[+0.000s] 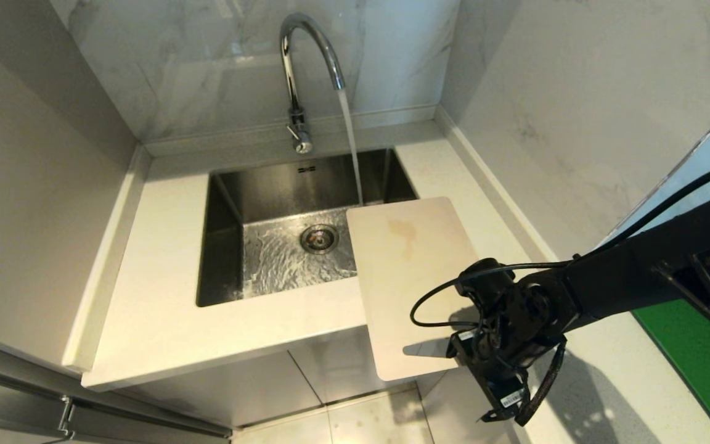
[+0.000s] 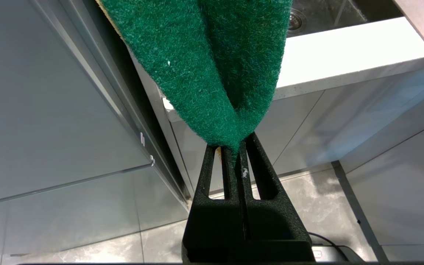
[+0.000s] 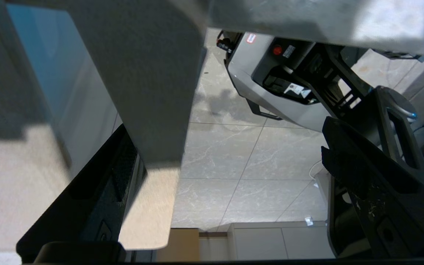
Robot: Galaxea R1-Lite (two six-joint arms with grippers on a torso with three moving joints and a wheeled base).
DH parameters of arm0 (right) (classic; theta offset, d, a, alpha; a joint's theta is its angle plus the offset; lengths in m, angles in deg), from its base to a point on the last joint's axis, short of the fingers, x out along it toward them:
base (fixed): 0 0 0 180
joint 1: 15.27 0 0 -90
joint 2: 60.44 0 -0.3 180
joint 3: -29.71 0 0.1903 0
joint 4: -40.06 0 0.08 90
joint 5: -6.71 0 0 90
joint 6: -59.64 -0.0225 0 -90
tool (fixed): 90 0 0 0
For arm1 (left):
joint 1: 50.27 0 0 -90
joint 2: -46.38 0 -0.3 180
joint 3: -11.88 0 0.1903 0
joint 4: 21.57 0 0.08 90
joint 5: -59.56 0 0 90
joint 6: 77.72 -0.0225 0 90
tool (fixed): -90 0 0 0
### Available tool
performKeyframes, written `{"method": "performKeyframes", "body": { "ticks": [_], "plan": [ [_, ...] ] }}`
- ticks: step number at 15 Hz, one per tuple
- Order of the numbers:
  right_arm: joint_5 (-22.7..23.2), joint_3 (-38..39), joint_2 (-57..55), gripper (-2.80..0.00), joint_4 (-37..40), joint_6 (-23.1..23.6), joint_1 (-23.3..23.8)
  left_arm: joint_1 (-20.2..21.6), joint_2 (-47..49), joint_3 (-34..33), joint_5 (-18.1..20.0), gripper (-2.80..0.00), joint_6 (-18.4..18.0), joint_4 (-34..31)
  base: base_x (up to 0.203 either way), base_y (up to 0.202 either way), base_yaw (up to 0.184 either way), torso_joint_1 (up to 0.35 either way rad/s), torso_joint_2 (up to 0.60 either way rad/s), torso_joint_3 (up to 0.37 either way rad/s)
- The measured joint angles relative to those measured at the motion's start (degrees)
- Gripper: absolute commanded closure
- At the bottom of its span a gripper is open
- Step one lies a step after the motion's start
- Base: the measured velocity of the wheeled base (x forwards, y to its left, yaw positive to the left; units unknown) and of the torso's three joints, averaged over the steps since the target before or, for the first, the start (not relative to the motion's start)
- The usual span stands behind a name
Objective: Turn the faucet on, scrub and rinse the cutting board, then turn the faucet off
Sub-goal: Pick up the cutting board
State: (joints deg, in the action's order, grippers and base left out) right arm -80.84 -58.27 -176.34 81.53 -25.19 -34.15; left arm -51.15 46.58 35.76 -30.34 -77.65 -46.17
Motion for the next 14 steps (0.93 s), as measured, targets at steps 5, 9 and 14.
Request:
{"method": "performKeyframes", "body": {
  "ticks": [5,9,14],
  "plan": [
    [-0.4,-1.0,-3.2,0.0,-2.4,1.0,0.0,0.0,0.0,0.0,0.0,0.0,0.0,0.0,0.0,0.0,0.0,0.0,0.0,0.0],
    [-0.9,-2.0,-4.5,0.0,-2.3,2.4,0.0,0.0,0.0,0.0,0.0,0.0,0.0,0.0,0.0,0.0,0.0,0.0,0.0,0.0],
    [-1.2,-2.9,-3.8,0.0,-1.7,2.2,0.0,0.0,0.0,0.0,0.0,0.0,0.0,0.0,0.0,0.0,0.0,0.0,0.0,0.0]
  ]
}}
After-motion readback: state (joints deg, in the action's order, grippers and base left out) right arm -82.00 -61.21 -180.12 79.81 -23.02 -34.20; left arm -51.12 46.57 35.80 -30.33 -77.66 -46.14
